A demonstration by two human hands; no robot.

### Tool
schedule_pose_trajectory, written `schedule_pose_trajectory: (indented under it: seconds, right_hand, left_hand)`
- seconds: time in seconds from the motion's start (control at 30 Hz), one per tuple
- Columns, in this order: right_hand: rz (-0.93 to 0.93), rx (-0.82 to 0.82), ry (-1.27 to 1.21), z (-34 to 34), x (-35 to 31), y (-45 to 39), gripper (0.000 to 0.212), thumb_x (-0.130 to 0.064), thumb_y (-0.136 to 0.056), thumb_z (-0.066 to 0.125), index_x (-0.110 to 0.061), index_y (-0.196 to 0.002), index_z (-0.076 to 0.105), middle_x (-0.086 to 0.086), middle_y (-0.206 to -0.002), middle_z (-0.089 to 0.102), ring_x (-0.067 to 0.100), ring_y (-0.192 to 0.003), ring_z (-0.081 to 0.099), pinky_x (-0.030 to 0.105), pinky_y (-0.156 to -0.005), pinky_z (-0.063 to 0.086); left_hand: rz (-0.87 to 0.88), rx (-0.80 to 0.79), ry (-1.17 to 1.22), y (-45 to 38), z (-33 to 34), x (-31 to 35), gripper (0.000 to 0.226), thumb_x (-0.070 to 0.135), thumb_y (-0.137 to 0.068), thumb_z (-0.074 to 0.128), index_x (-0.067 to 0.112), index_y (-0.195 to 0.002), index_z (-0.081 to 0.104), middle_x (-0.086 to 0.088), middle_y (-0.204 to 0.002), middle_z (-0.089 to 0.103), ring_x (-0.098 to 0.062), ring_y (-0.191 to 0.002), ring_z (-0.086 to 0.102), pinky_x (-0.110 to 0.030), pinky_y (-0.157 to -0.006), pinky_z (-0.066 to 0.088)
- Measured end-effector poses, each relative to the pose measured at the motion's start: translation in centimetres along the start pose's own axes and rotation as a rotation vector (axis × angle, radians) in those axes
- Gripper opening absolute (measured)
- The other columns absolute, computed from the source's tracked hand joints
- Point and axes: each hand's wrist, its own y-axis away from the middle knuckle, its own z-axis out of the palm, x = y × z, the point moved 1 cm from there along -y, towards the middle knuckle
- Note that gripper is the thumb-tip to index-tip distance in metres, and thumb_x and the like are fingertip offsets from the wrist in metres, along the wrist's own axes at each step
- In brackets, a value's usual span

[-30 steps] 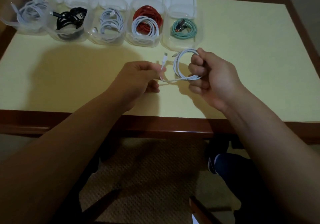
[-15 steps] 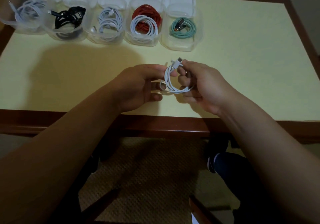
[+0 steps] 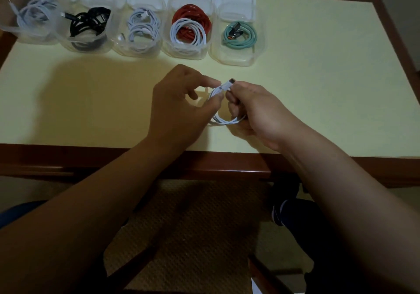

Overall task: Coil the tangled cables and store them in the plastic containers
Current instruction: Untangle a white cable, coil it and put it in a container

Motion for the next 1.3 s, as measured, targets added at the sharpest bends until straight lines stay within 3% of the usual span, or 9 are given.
schedule_pose_trajectory:
  seconds: [0.13, 0.3, 0.47, 0.53, 0.73, 0.8, 0.93, 1.1, 1.3]
  right_hand:
    - [0.030, -0.068, -0.139, 1.1, -0.2, 0.3, 0.038, -0.039, -0.113, 0.037, -0.022, -0.082, 0.049, -0.001, -0.065, 0.043, 0.014, -0.052, 0.029, 0.027, -0.048, 0.021]
    - [0.081, -0.186, -0.107, 1.6, 0.6, 0.0, 0.038, -0.035, -0.114, 0.035, -0.019, -0.081, 0.043, 0.001, -0.064, 0.042, 0.013, -0.049, 0.025, 0.028, -0.049, 0.016]
    - [0.119, -0.198, -0.052, 1.4, 1.3, -0.4, 0.039, -0.035, -0.113, 0.036, -0.020, -0.078, 0.044, -0.001, -0.064, 0.039, 0.009, -0.047, 0.021, 0.027, -0.049, 0.013]
    - [0.157, -0.237, -0.202, 1.1, 1.3, -0.5, 0.040, -0.041, -0.109, 0.035, -0.021, -0.076, 0.043, -0.001, -0.064, 0.032, 0.012, -0.048, 0.015, 0.027, -0.049, 0.009]
    - [0.179, -0.399, -0.285, 0.5, 0.5, -0.3, 0.071, -0.079, -0.097, 0.024, -0.021, -0.071, 0.056, 0.002, -0.070, 0.021, 0.018, -0.053, 0.009, 0.037, -0.054, 0.005]
    - [0.110, -0.374, -0.143, 0.3, 0.2, 0.0, 0.067, -0.074, -0.100, 0.032, -0.018, -0.074, 0.059, 0.002, -0.067, 0.031, 0.018, -0.050, 0.020, 0.036, -0.052, 0.010]
    - [-0.047, -0.251, 0.212, -0.5, 0.0, 0.4, 0.054, -0.047, -0.110, 0.043, -0.003, -0.094, 0.070, 0.004, -0.067, 0.061, 0.022, -0.053, 0.054, 0.030, -0.049, 0.040]
    - [-0.225, -0.055, 0.396, -1.7, -0.1, 0.3, 0.016, -0.035, -0.100, 0.070, -0.024, -0.089, 0.075, 0.002, -0.069, 0.063, 0.017, -0.053, 0.063, 0.028, -0.053, 0.048]
    - [-0.568, 0.099, 0.650, -2.9, 0.0, -0.2, 0.011, -0.034, -0.098, 0.072, -0.026, -0.100, 0.079, -0.005, -0.096, 0.074, 0.013, -0.089, 0.068, 0.040, -0.079, 0.055]
  left_hand:
    - [-0.013, 0.016, 0.127, -0.3, -0.4, 0.2, 0.011, 0.016, -0.087, 0.080, 0.020, -0.097, 0.080, -0.001, -0.088, 0.070, -0.015, -0.071, 0.064, -0.033, -0.056, 0.048]
    - [-0.008, -0.096, 0.232, -2.0, -1.9, -0.5, 0.016, 0.019, -0.088, 0.081, 0.015, -0.104, 0.079, -0.004, -0.089, 0.073, -0.017, -0.077, 0.067, -0.037, -0.063, 0.050]
    - [-0.081, -0.340, 0.287, -1.6, -1.5, -1.3, 0.018, 0.015, -0.088, 0.081, 0.010, -0.105, 0.079, -0.004, -0.102, 0.079, -0.019, -0.099, 0.075, -0.050, -0.090, 0.058]
    - [-0.165, -0.374, 0.321, -1.7, -1.5, -1.6, 0.021, 0.016, -0.088, 0.080, 0.013, -0.109, 0.079, -0.001, -0.099, 0.080, -0.016, -0.096, 0.075, -0.048, -0.095, 0.058]
    - [-0.166, -0.459, 0.284, -1.9, -2.1, -1.5, 0.017, 0.021, -0.088, 0.081, 0.019, -0.105, 0.081, 0.009, -0.075, 0.078, -0.014, -0.064, 0.070, -0.025, -0.070, 0.053]
    - [-0.141, -0.485, 0.247, -2.0, -2.4, -1.4, 0.013, 0.022, -0.088, 0.081, 0.018, -0.100, 0.082, 0.010, -0.071, 0.076, -0.016, -0.061, 0.069, -0.024, -0.067, 0.051]
    - [-0.132, -0.526, 0.191, -2.2, -2.9, -1.3, 0.010, 0.019, -0.085, 0.083, 0.018, -0.094, 0.083, 0.006, -0.071, 0.077, -0.005, -0.061, 0.068, -0.017, -0.064, 0.048]
    - [-0.167, -0.579, 0.138, -2.1, -2.9, -1.3, 0.015, 0.026, -0.079, 0.088, 0.015, -0.090, 0.084, 0.007, -0.064, 0.074, -0.005, -0.054, 0.067, -0.018, -0.059, 0.047]
    - [-0.271, -0.615, 0.168, -2.5, -2.9, -1.3, 0.020, 0.022, -0.076, 0.089, 0.014, -0.093, 0.081, 0.000, -0.073, 0.078, -0.028, -0.072, 0.077, -0.039, -0.072, 0.061]
